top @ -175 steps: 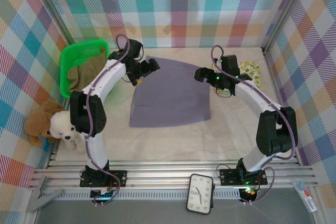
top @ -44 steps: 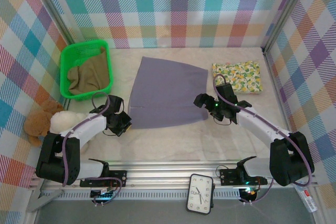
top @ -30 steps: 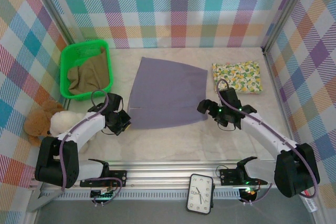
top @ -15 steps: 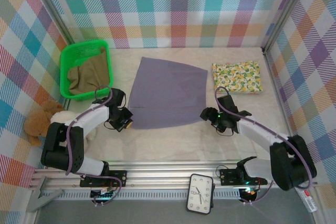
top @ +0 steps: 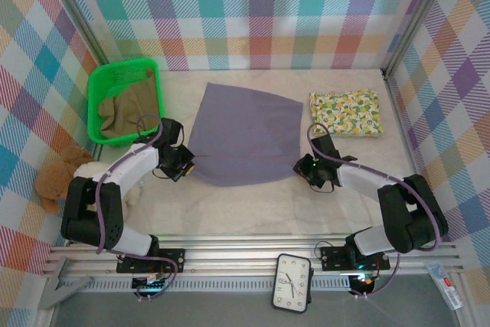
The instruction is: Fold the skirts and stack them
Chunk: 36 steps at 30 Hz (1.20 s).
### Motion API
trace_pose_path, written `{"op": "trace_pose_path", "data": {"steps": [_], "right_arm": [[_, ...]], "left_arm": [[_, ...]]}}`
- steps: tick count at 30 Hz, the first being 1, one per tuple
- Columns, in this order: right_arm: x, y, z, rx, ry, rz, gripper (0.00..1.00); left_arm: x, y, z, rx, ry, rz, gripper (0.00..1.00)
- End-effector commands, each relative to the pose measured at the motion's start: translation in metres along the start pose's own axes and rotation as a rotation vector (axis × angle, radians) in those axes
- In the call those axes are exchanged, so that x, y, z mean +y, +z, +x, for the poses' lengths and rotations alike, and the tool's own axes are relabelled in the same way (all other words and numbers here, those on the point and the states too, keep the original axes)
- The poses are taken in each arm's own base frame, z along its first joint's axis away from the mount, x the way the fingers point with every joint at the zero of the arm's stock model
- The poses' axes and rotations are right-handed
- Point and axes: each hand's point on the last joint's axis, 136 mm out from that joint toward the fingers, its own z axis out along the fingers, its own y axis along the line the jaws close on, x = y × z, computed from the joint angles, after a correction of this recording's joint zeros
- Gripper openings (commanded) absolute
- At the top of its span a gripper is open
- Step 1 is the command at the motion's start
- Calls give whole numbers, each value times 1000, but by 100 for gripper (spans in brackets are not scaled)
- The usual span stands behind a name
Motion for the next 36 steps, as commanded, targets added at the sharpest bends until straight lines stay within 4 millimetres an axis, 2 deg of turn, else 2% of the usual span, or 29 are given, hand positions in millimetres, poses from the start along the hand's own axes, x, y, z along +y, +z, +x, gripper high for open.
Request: {"op": "trace_pose_path", "data": {"steps": [1,5,9,12,18,20,22,24,25,30,33,36], "right_arm": [[17,2,-4,0,-17,-45,30],[12,5,-4,-8,-23,-13,25],[1,7,-5,-25,-2,40,27],[2,10,-4,-14,-11,36,31],[15,11,3,4,-72,-6,33],[26,11,5,11,-103,-54,29],[33,9,4,7,-119,-90,16],[36,1,2,-19,-120,-106,2],[35,-6,0,-37,-115,-108,0],[35,-37,11,-39,-113,-159,0],[44,-58,3,-88,-114,-190,0],[59,-77,-26,-187,-81,-208,0]], "left_arm": [[0,1,0,13,-11,-11,0],[0,0,0,11,-4,-12,0],[2,0,0,13,4,-20,0],[3,1,1,17,5,-24,0],[3,2,3,26,7,-23,0],[3,2,3,28,6,-20,0],[2,0,2,20,6,-15,0],[4,-7,-1,-6,5,-24,0],[6,-14,-2,-30,3,-28,0],[27,-49,-2,-157,11,-66,0],[7,-80,-18,-249,31,1,0],[-33,-111,-47,-331,80,76,0]]}}
